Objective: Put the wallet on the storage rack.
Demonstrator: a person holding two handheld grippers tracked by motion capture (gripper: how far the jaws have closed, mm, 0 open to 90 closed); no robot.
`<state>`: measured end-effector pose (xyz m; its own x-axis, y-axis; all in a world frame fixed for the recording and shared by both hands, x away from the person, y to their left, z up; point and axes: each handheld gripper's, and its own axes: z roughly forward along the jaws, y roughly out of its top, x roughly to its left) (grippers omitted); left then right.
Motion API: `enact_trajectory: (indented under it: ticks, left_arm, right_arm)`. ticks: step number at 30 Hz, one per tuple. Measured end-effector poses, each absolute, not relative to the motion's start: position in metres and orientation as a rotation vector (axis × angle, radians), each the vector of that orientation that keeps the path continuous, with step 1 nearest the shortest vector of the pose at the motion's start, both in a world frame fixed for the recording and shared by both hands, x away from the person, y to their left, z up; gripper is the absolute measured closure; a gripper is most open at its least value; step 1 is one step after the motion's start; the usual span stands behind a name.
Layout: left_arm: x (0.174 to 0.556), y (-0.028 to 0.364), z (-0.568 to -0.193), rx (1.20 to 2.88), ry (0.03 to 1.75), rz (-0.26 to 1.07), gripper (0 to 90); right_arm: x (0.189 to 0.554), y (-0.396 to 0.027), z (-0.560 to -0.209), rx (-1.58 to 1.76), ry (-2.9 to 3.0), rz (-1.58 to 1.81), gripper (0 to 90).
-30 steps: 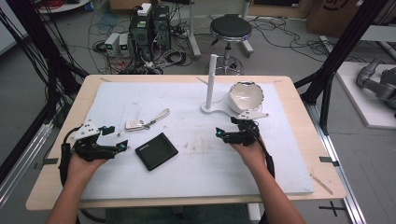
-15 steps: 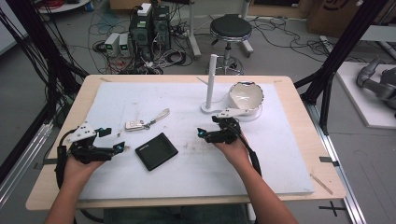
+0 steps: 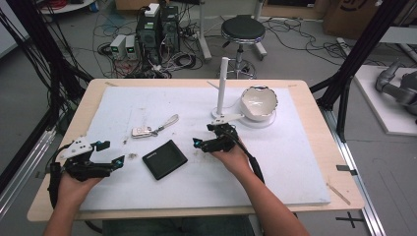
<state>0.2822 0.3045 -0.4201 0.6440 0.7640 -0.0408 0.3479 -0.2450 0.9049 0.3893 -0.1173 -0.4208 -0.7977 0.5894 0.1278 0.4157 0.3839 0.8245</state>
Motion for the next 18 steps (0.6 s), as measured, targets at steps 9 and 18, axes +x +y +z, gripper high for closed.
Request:
enact_trajectory:
  ticks: [9, 18]
  left_arm:
    - [0.276, 0.308, -0.420, 1.843, 0.897, 0.519, 18.0]
    - [0.272, 0.309, -0.420, 1.846, 0.898, 0.523, 18.0]
  right_arm:
    - [0.390, -0.090, -0.431, 0.854, 2.562, 1.362, 17.0]
    - [0.388, -0.068, -0.442, 0.810, 2.647, 1.312, 17.0]
